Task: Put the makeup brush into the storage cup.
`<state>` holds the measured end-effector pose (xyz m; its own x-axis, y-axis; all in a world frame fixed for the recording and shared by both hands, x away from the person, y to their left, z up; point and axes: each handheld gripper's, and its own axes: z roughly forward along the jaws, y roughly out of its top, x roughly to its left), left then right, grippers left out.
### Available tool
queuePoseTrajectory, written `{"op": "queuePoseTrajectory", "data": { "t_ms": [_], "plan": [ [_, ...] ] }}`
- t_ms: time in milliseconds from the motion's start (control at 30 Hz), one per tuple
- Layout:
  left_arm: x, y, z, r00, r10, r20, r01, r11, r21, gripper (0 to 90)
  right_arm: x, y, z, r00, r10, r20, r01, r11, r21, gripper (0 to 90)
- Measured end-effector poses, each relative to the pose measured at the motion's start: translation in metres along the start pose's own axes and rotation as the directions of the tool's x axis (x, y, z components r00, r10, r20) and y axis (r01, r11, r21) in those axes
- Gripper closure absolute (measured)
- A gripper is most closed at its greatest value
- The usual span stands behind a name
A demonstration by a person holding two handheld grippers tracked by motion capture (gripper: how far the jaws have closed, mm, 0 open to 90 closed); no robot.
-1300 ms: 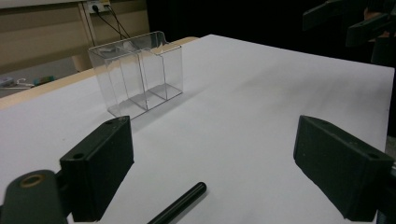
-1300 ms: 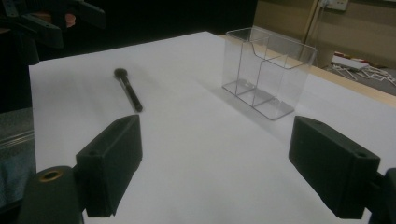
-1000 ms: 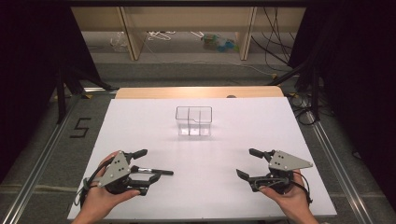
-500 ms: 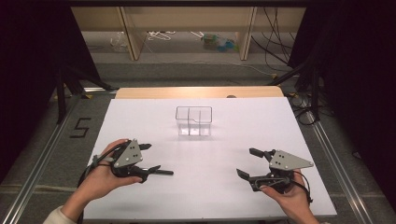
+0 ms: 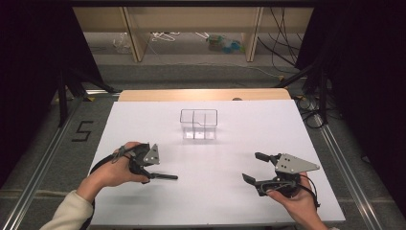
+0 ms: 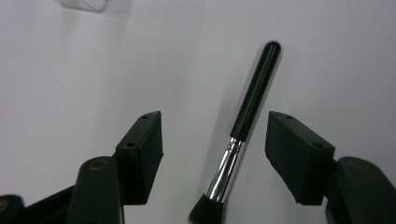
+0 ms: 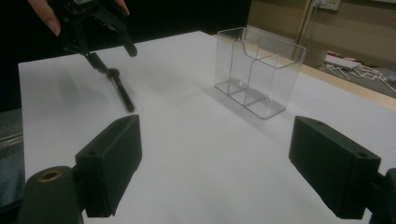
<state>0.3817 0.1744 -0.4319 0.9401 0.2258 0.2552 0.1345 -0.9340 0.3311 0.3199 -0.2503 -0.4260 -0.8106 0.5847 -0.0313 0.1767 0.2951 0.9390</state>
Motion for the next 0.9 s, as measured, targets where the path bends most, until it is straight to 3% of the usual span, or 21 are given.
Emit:
{"op": "queuePoseTrajectory", "data": {
  "t_ms": [67,200,333,367,400,733,900],
  "plan": [
    [0.002,0.000,0.005,0.9998,0.012,0.013,-0.012,0.9999,0.009,41.9,0.000,0.000,-0.001,1.0000,0.002,0.001,-0.002,1.000,0.024,18.1],
    [0.005,-0.004,0.013,0.9994,-0.002,0.036,0.002,1.0000,0.009,43.9,-0.001,-0.001,0.001,1.0000,0.001,-0.009,-0.001,1.000,0.008,18.1],
    [0.009,-0.004,0.015,0.9977,0.006,0.067,-0.010,0.9984,0.056,45.1,-0.001,-0.001,0.000,1.0000,0.006,-0.003,-0.006,1.000,0.031,18.1],
    [0.008,-0.004,0.016,0.9967,-0.005,0.080,0.000,0.9981,0.061,45.3,-0.002,-0.001,0.002,1.0000,0.004,-0.004,-0.004,1.000,0.009,18.1],
    [0.009,-0.004,0.016,0.9960,0.010,0.089,-0.016,0.9975,0.068,45.8,-0.002,-0.002,0.003,1.0000,0.008,-0.004,-0.008,1.000,0.005,18.1],
    [0.012,-0.008,0.026,0.9891,0.015,0.146,-0.033,0.9922,0.120,52.7,-0.002,-0.002,0.003,0.9999,0.009,-0.015,-0.008,1.000,0.021,18.1],
    [0.013,-0.010,0.031,0.9820,0.012,0.188,-0.038,0.9904,0.133,57.3,-0.001,-0.003,0.005,0.9997,0.012,-0.021,-0.012,1.000,0.023,18.1]
  ]
}}
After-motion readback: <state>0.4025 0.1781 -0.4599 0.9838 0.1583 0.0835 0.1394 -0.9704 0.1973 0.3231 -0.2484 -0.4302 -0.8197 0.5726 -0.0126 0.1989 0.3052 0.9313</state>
